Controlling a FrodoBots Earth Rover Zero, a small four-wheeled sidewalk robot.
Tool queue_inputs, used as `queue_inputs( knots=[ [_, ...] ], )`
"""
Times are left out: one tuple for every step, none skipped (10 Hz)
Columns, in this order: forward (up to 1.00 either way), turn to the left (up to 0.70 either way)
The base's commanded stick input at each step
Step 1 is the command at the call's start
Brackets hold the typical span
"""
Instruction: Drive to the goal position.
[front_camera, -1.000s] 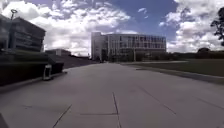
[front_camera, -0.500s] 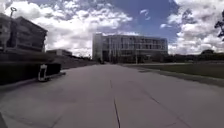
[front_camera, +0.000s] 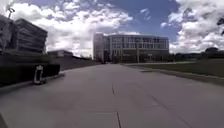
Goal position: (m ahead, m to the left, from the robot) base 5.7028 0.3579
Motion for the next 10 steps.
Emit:
queue_inputs(
  knots=[
    [0.70,0.00],
    [0.70,0.00],
    [0.70,0.00],
    [0.70,0.00],
    [0.70,0.00],
    [0.70,0.00],
    [0.70,0.00],
    [0.70,0.00],
    [0.70,0.00],
    [0.70,0.00]
  ],
)
